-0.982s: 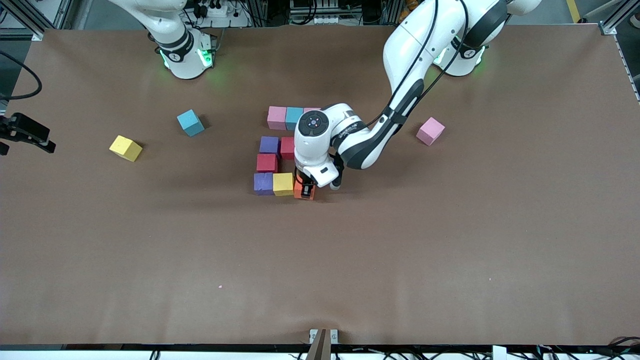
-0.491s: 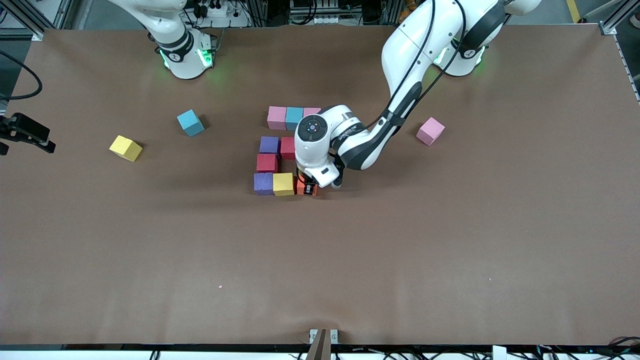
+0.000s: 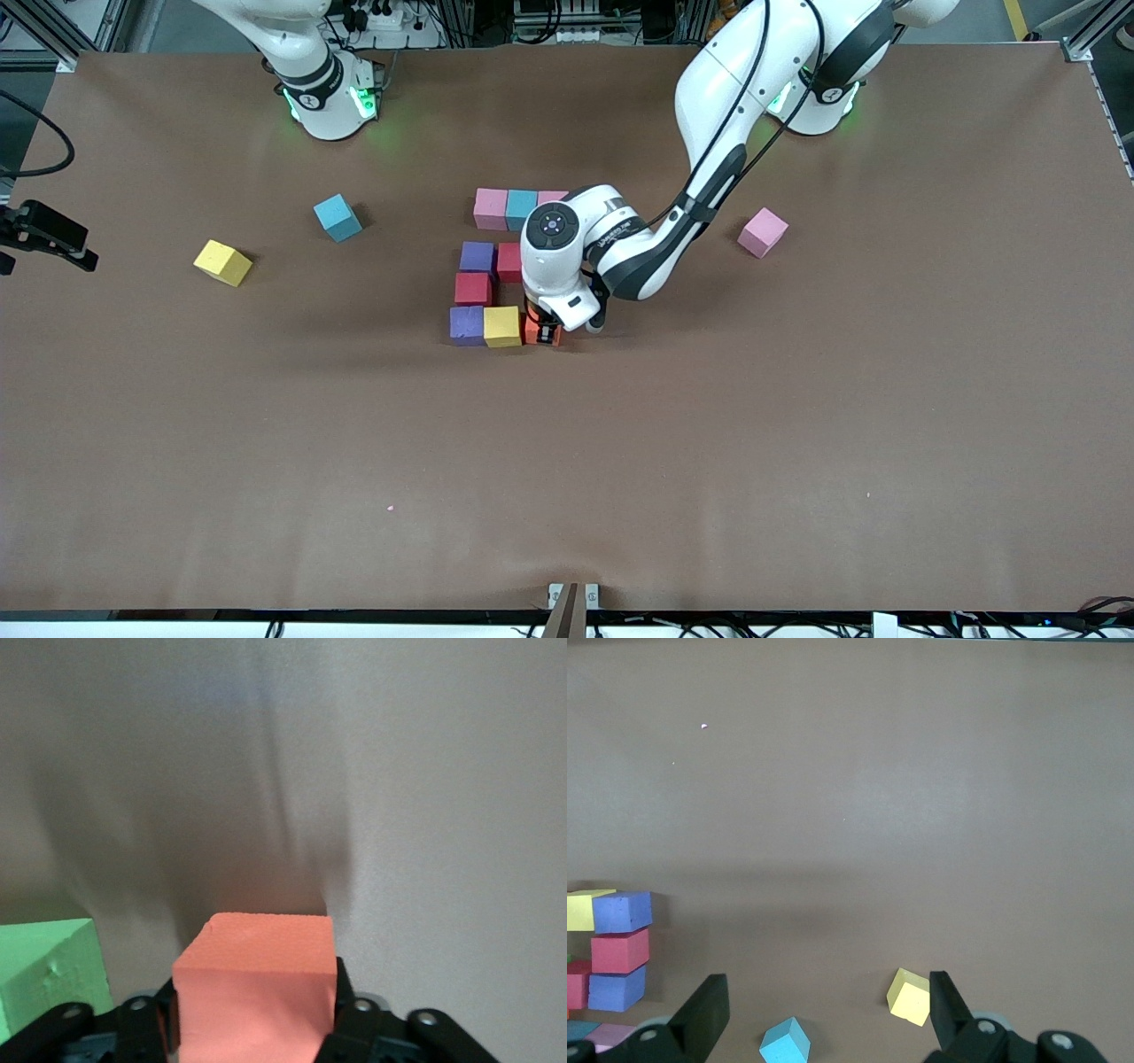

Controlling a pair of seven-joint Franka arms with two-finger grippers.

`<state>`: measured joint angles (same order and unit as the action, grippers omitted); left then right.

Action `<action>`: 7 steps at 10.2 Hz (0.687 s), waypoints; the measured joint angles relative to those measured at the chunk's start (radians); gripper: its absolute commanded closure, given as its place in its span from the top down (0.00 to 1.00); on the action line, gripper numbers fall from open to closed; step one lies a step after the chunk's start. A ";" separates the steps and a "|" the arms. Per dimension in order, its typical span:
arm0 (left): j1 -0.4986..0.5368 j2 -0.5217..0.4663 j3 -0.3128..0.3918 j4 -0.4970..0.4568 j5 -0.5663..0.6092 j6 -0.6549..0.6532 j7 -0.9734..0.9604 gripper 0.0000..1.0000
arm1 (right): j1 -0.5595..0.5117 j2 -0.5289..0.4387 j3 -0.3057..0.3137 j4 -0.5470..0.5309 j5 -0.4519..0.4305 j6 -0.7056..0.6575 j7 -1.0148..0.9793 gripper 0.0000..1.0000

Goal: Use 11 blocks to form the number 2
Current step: 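Place orange beside yellow with the left gripper and release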

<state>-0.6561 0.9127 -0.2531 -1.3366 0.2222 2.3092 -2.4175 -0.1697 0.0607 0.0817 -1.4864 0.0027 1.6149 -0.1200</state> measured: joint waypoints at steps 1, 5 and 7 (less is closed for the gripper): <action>0.000 0.000 0.000 0.000 -0.007 -0.001 0.000 1.00 | 0.000 0.000 0.000 0.000 0.000 0.000 0.000 1.00; 0.011 -0.024 0.003 0.018 -0.010 -0.074 0.000 1.00 | 0.000 0.001 0.000 0.000 0.000 0.000 0.000 1.00; 0.015 -0.061 0.001 0.021 -0.010 -0.134 0.000 1.00 | 0.000 0.001 0.000 0.000 0.000 0.000 0.000 1.00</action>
<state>-0.6414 0.8516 -0.2524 -1.3152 0.2125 2.1753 -2.4175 -0.1701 0.0615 0.0814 -1.4864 0.0024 1.6149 -0.1200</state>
